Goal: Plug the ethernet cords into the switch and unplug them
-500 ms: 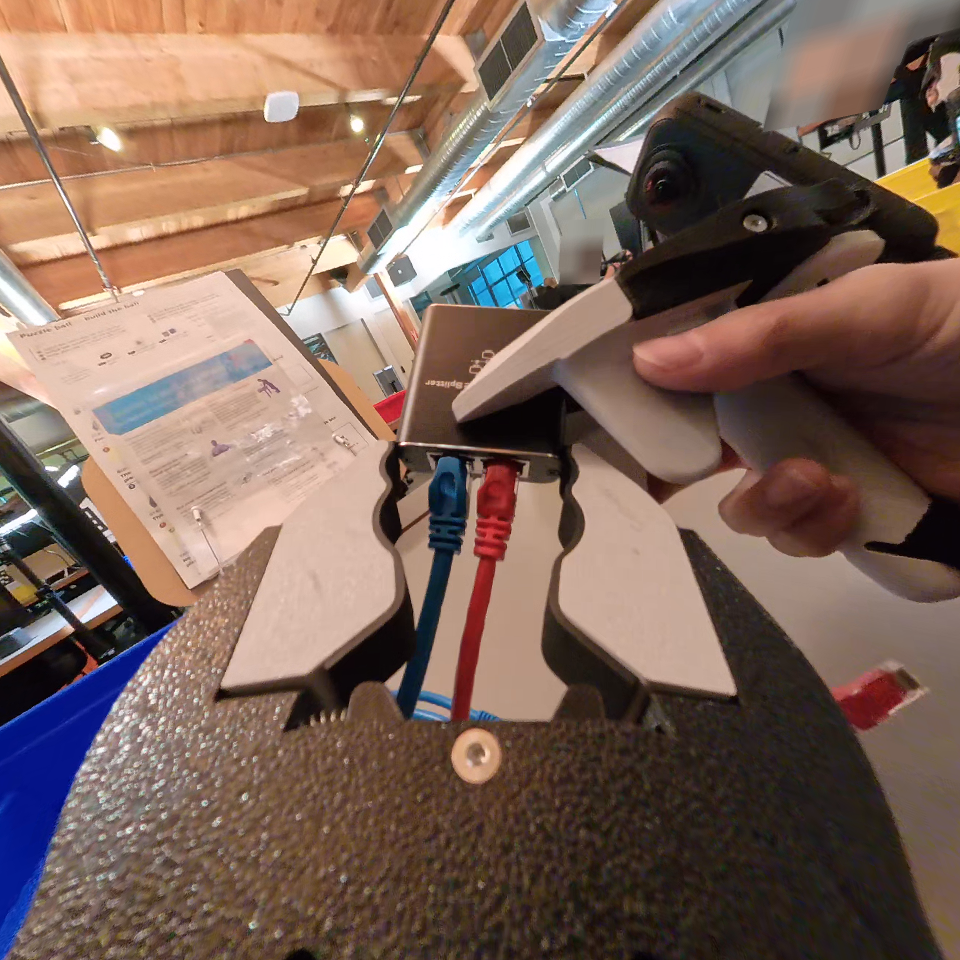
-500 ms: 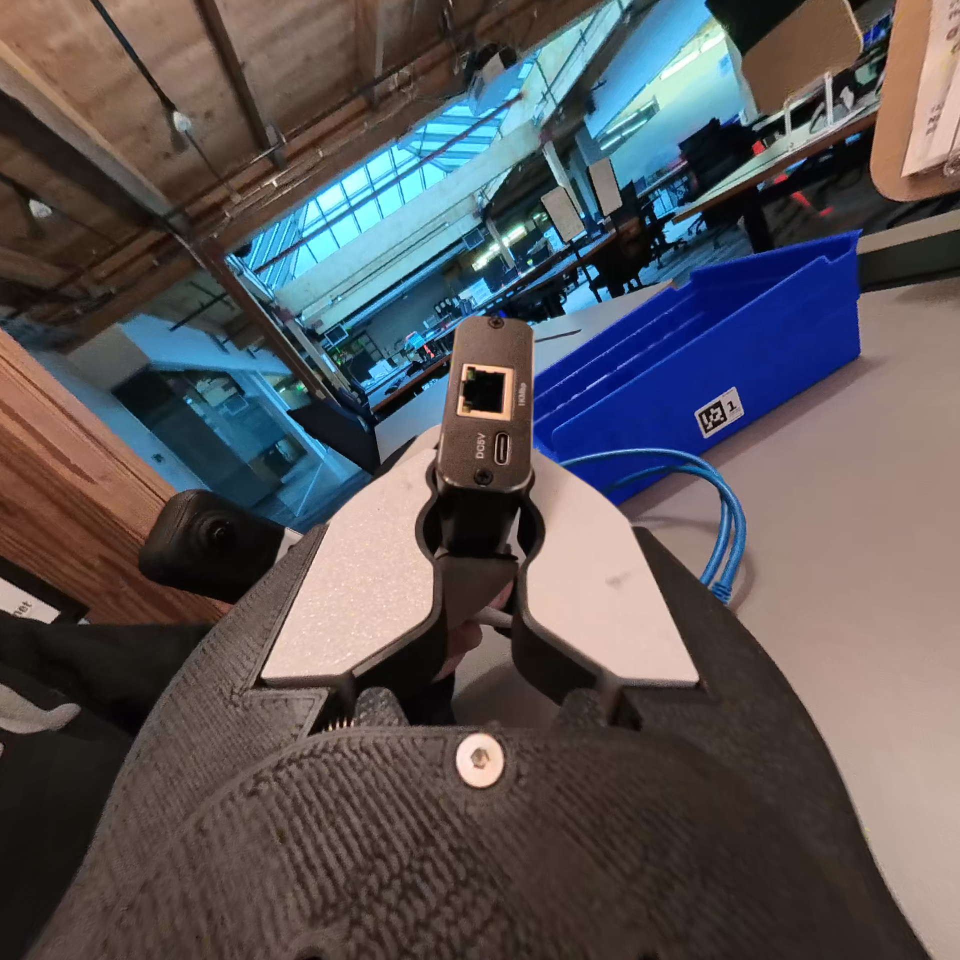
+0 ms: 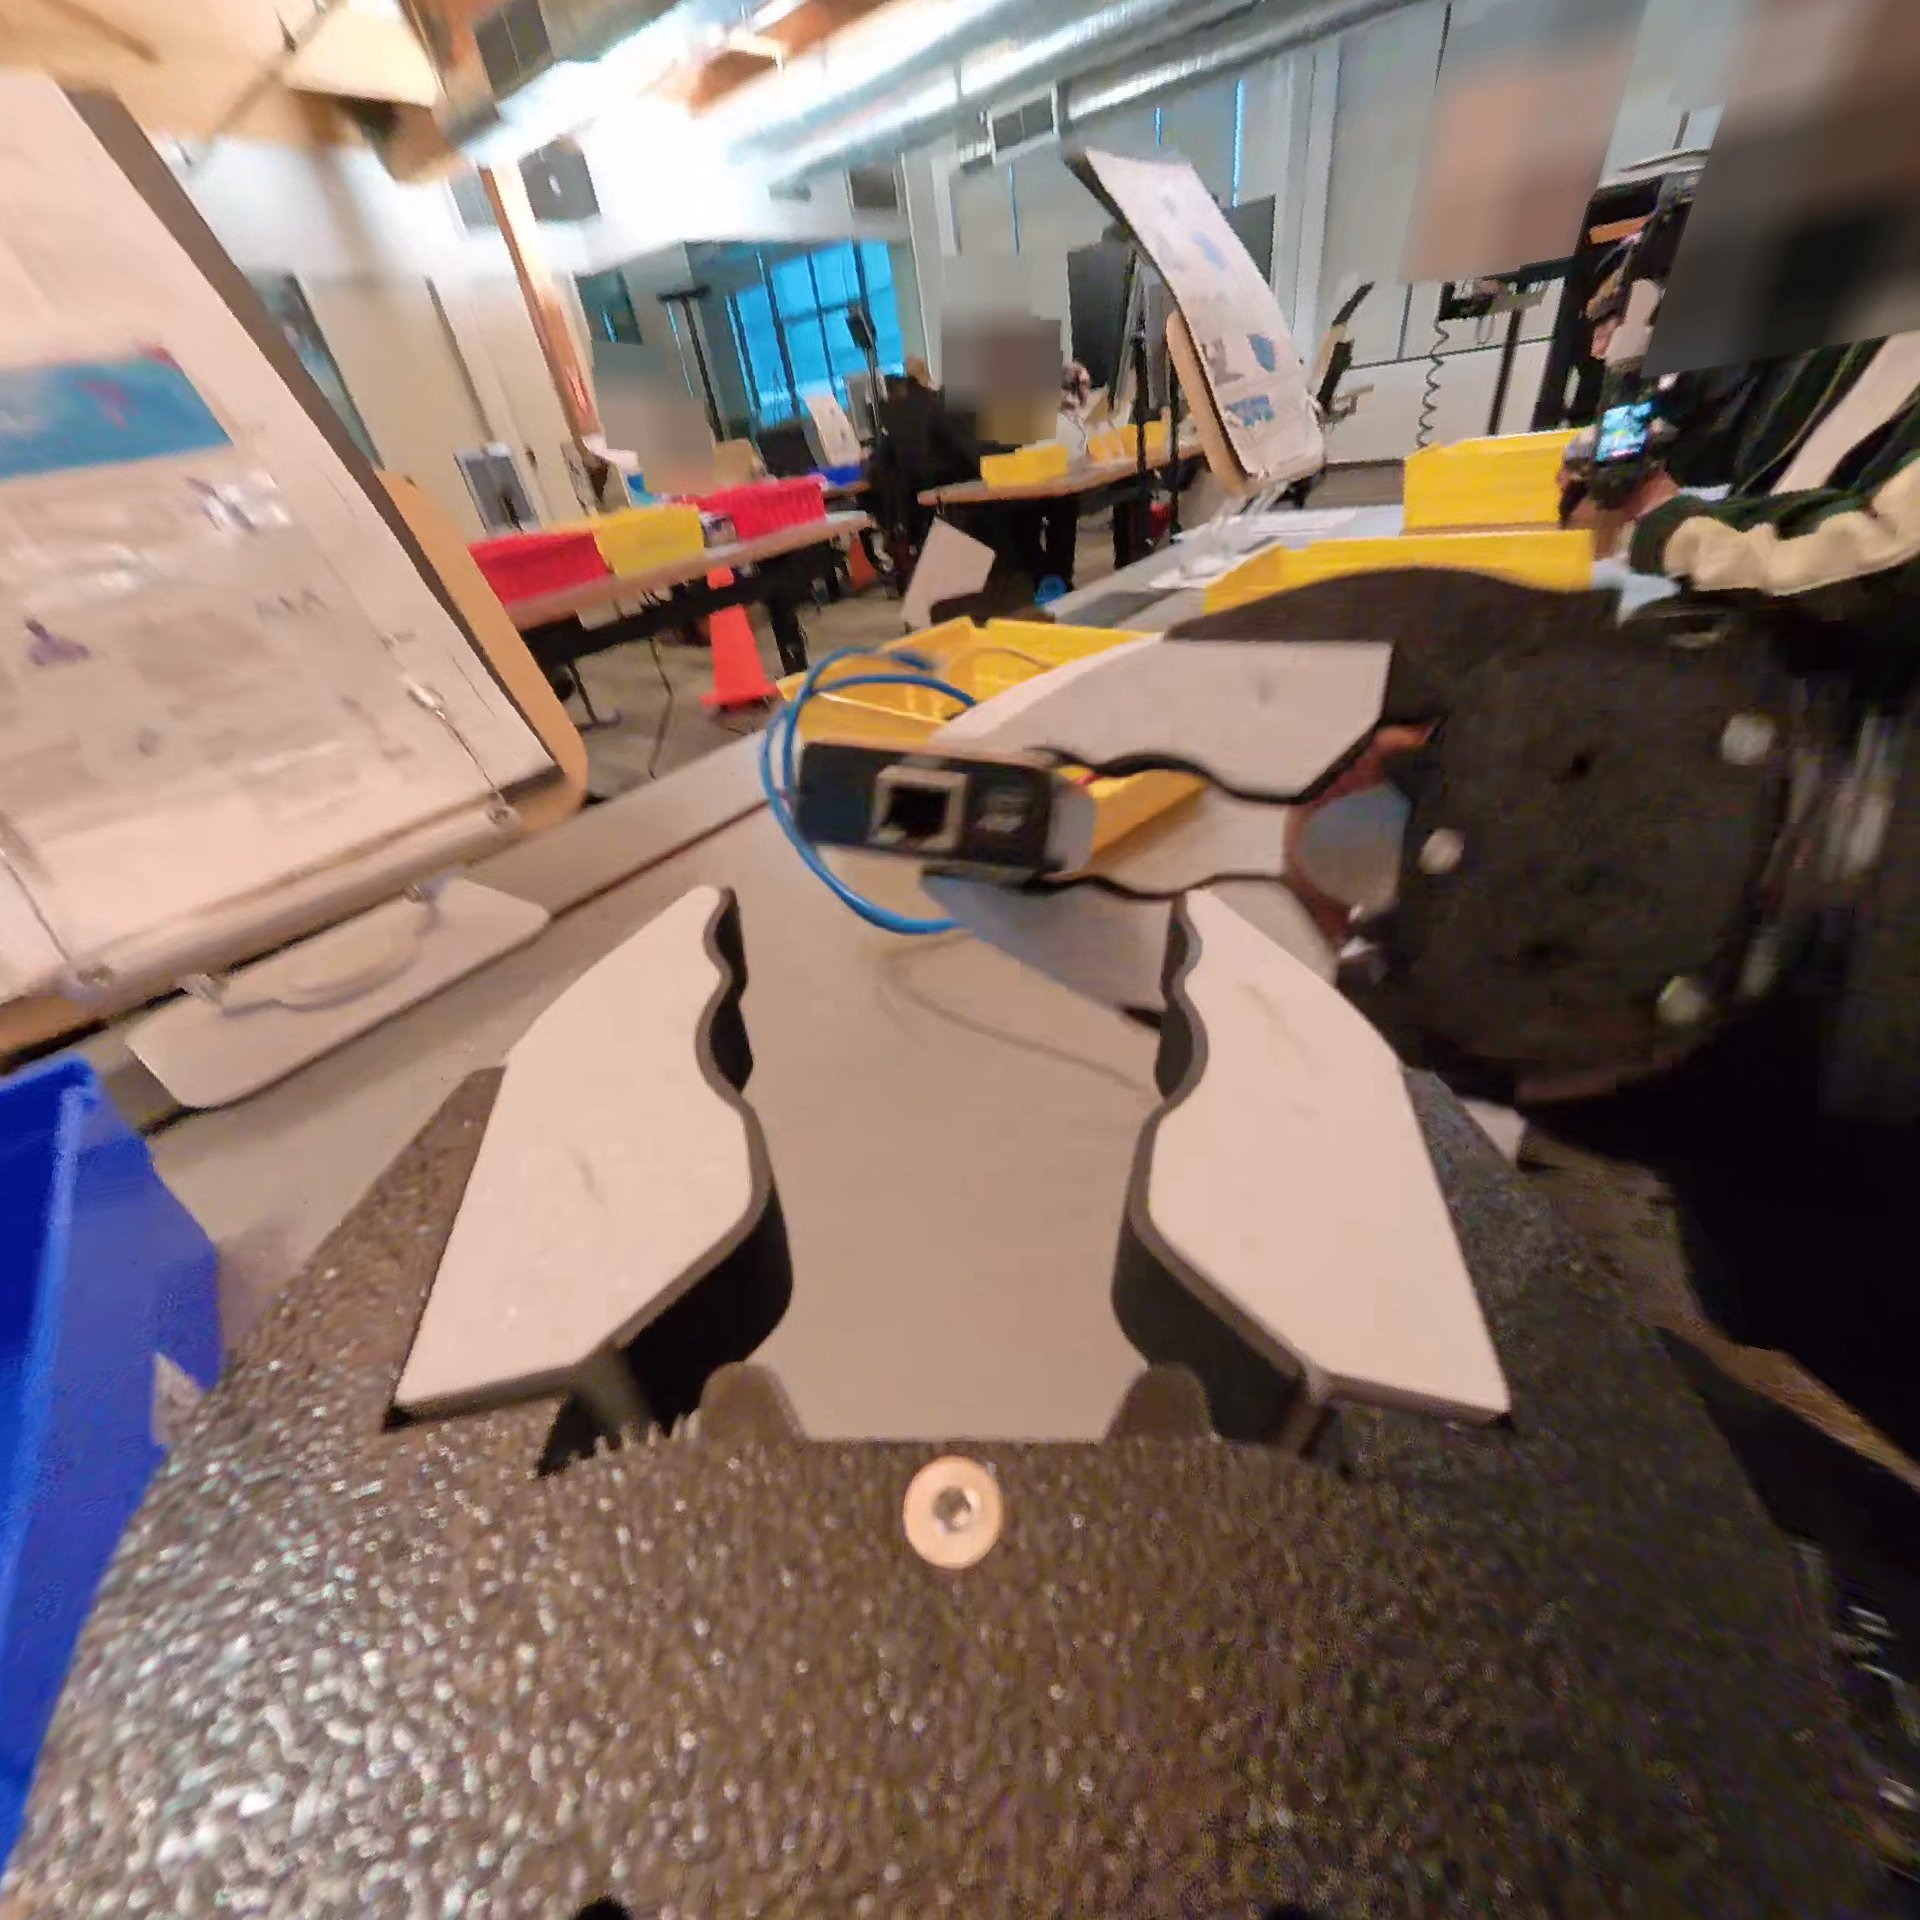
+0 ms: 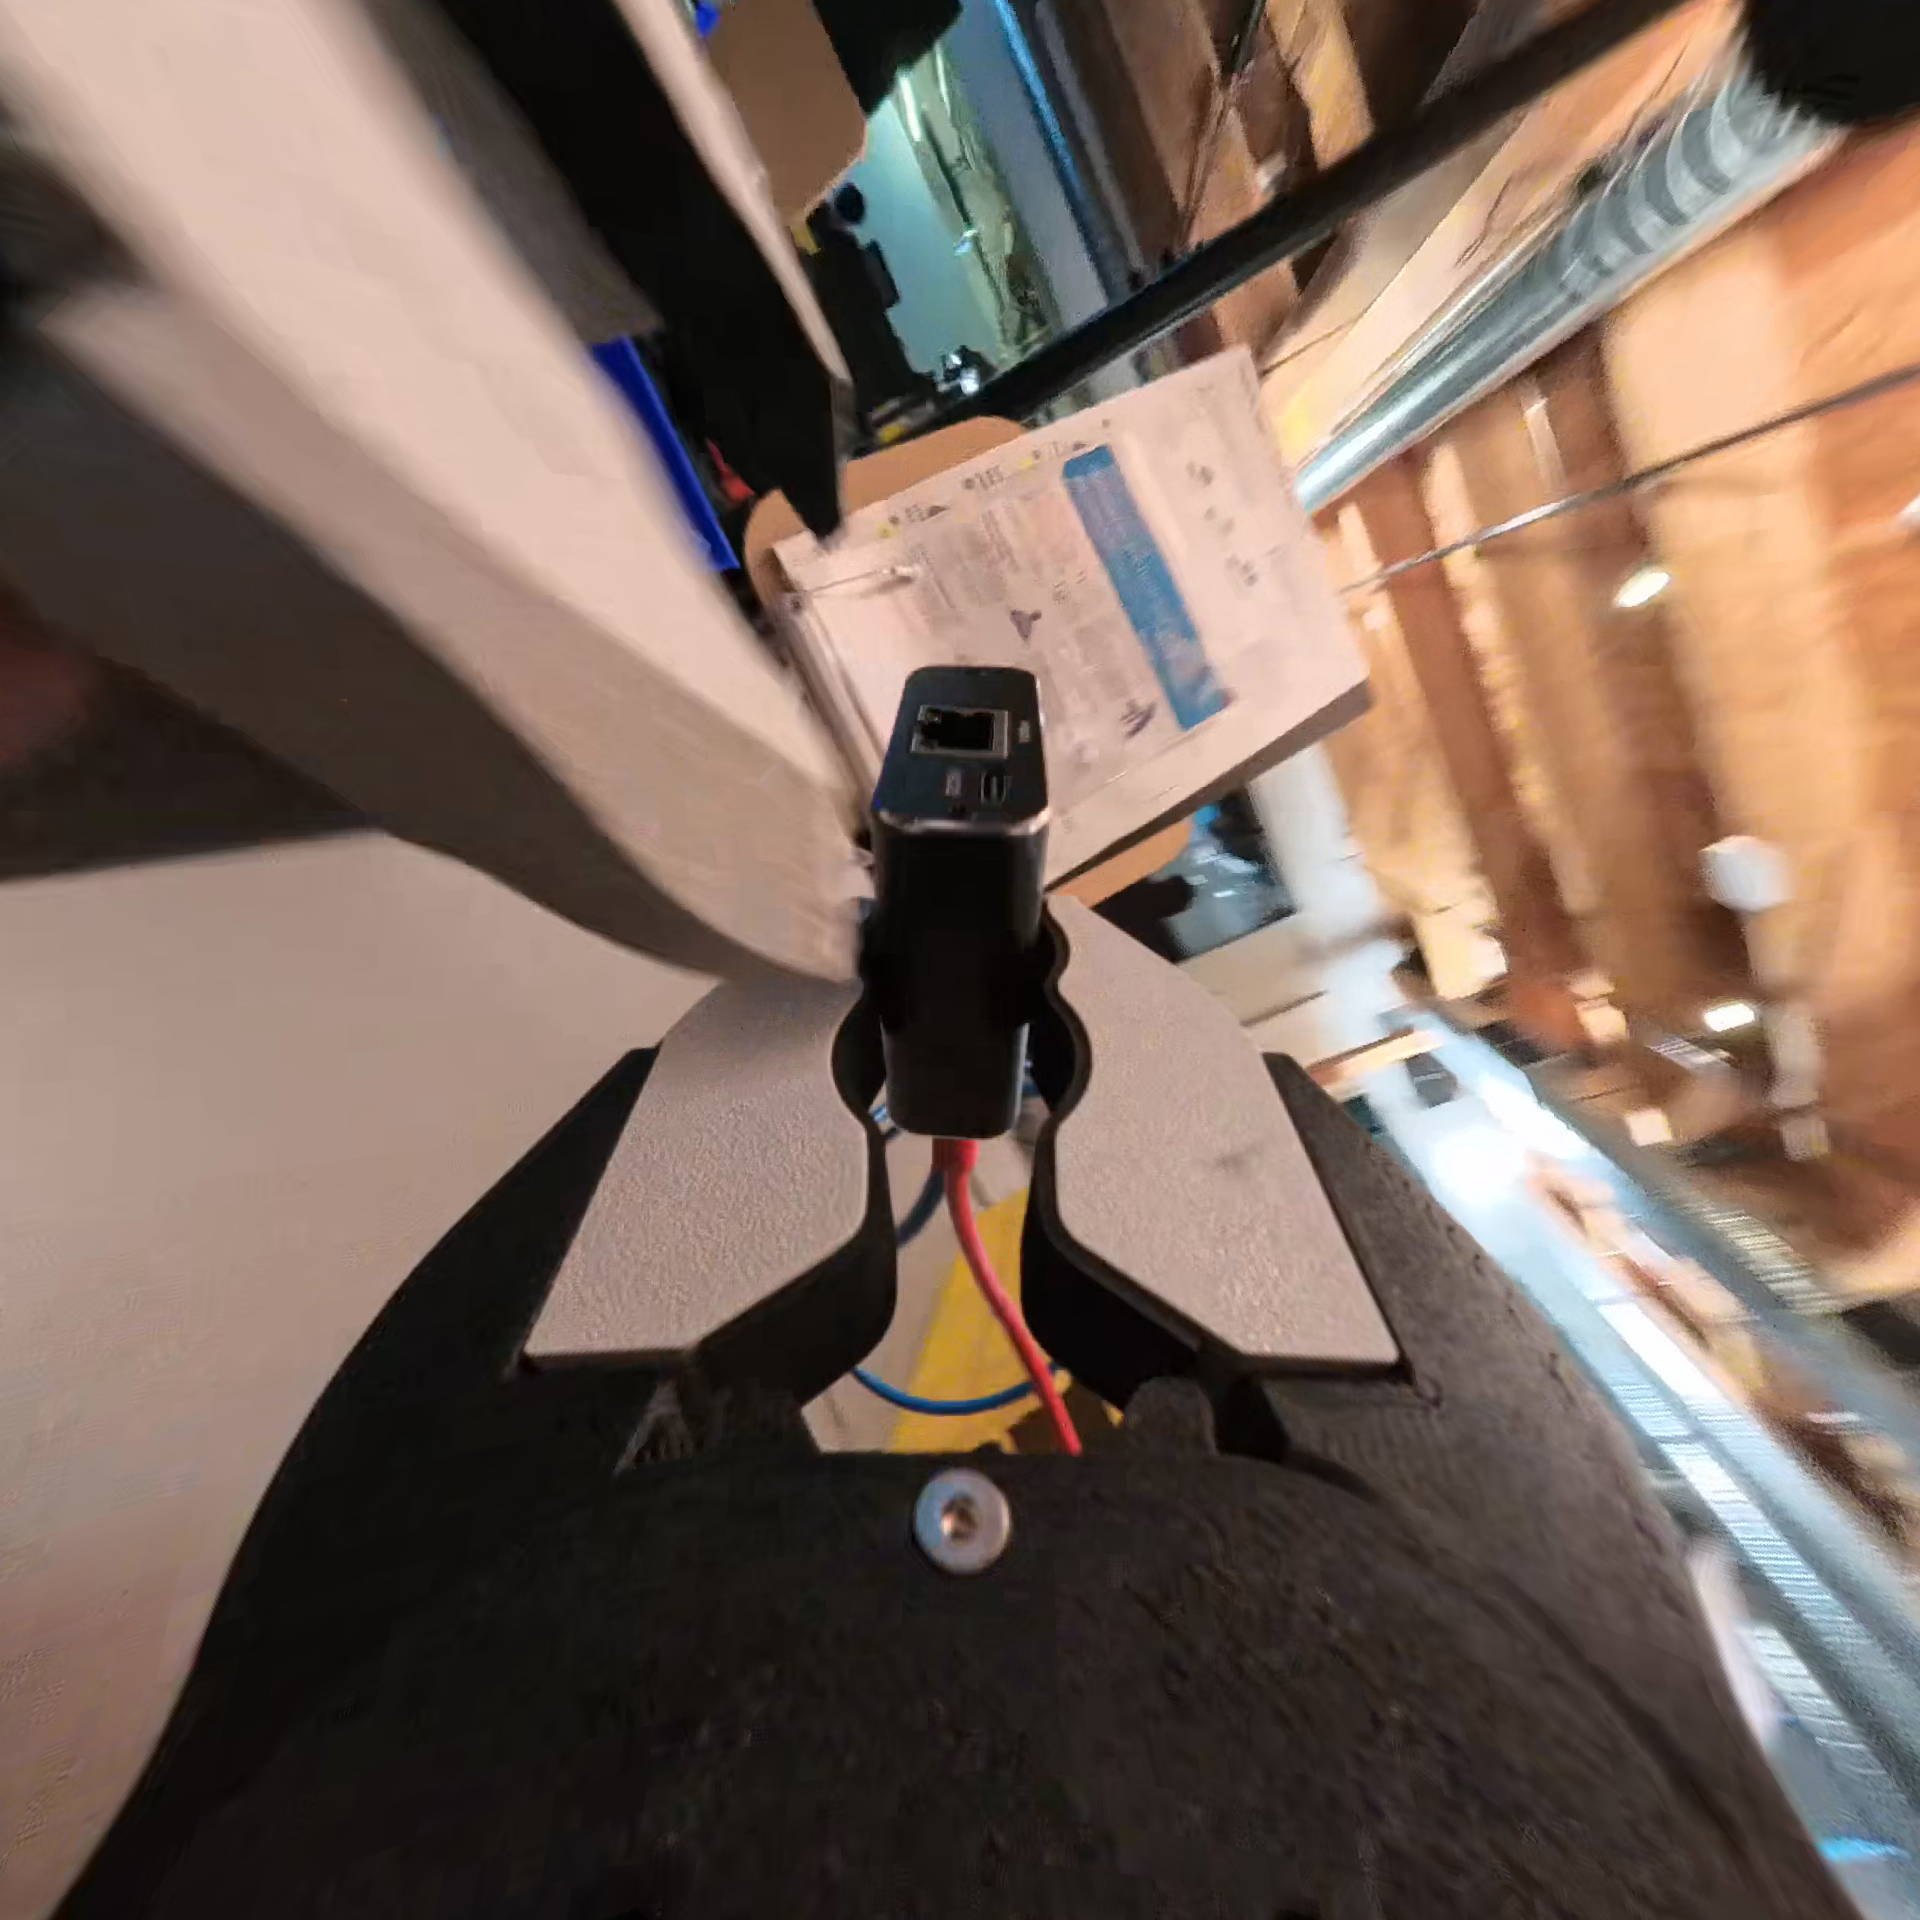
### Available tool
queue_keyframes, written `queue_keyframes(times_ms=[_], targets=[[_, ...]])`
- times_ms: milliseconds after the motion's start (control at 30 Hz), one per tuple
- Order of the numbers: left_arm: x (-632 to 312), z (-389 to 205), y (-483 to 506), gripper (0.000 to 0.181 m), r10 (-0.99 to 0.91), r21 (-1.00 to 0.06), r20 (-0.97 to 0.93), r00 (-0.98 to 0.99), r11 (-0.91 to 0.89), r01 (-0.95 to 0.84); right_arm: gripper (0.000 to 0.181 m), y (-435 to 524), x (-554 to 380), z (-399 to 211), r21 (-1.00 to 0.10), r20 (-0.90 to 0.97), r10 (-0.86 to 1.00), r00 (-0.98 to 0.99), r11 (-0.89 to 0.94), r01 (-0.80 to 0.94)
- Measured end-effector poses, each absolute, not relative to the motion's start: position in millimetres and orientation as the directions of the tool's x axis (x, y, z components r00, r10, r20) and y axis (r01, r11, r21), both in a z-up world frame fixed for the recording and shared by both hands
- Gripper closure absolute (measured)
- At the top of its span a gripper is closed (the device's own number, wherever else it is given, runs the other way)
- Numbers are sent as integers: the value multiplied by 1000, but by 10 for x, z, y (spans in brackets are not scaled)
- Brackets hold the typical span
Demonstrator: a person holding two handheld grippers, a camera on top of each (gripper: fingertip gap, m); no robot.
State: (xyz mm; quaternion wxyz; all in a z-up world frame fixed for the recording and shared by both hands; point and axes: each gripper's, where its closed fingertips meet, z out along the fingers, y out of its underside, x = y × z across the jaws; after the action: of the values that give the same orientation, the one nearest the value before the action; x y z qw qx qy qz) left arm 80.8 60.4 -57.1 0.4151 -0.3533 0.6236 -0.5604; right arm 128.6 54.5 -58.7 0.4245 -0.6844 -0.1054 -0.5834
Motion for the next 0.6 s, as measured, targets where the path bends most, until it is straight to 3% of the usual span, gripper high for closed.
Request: queue_keyframes(times_ms=[100, 267, 433, 467, 500, 600], targets=[[851, -692, 605, 105, -911, -995, -72, -406, 95, -37, 157, 699, 1182, -695, -319, 945, -280, 171, -658, 682], [886, -724, 776, 104, -917, -991, -109, -383, 132, -34, 157, 845, 981, -744, -264, 960, -240, 147, -590, 763], [791, -871, 758, 90, -813, -979, -79, -577, 172, -109, 156, 922, 711, -845, -175, 983, -119, 137, -427, 887], [749, -922, 717, 93, -782, -974, -51, -621, 177, -142, 157, 929, 671, -870, -154, 987, -97, 125, -407, 900], [732, -958, 692, 107, -769, -970, -34, -638, 180, -165, 157, 930, 680, -889, -144, 989, -88, 117, -421, 895], [795, -1031, 717, 108, -796, -959, -58, -603, 212, -187, 156, 928, 764, -930, -87, 995, -76, 57, -485, 870]])
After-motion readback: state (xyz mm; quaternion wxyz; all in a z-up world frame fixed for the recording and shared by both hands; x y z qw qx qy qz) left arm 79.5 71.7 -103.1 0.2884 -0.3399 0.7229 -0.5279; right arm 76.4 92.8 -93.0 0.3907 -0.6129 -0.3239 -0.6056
